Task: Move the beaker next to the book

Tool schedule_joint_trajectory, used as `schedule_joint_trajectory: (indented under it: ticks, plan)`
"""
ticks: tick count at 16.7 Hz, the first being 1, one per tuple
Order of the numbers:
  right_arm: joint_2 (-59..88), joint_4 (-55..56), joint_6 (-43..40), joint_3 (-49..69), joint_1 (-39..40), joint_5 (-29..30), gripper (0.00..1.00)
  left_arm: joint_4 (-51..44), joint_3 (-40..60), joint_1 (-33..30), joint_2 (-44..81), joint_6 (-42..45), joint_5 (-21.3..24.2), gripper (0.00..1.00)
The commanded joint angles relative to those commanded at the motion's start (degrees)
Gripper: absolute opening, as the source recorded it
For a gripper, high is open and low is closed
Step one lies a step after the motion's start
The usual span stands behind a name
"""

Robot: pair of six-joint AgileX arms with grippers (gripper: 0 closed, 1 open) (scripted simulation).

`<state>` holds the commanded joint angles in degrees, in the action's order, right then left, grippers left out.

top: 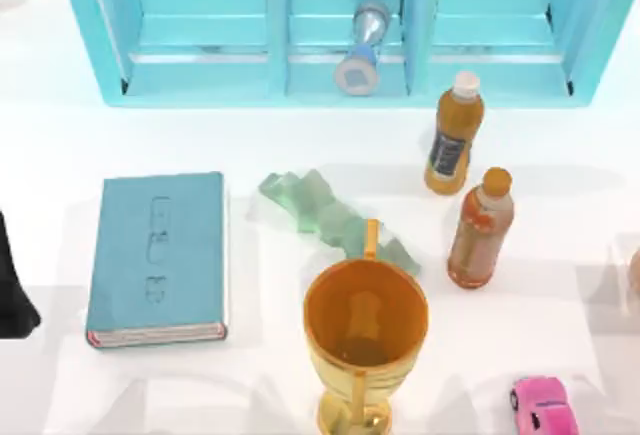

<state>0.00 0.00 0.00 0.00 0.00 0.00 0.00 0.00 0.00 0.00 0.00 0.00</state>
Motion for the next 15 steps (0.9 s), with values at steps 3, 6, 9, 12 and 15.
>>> schedule_joint_trajectory:
  ticks: [3, 6, 9, 12, 15]
  plan:
    - [0.00, 0.00, 0.00, 0.00, 0.00, 0.00, 1.00, -0.27, 0.41, 0.08, 0.43, 0.29, -0.09, 1.00]
    - [0.00, 0.00, 0.00, 0.00, 0.00, 0.00, 1.00, -3.11, 4.62, 0.84, 4.91, 3.35, -1.04, 1.00]
    - [0.00, 0.00, 0.00, 0.00, 0.00, 0.00, 1.00, -8.74, 12.87, 1.96, 13.87, 9.36, -2.81, 1.00]
    - [0.00, 0.00, 0.00, 0.00, 0.00, 0.00, 1.00, -16.62, 24.05, 3.02, 26.75, 17.62, -5.22, 1.00]
    - [0.00, 0.00, 0.00, 0.00, 0.00, 0.00, 1.00, -26.25, 37.28, 3.87, 42.72, 27.51, -8.19, 1.00]
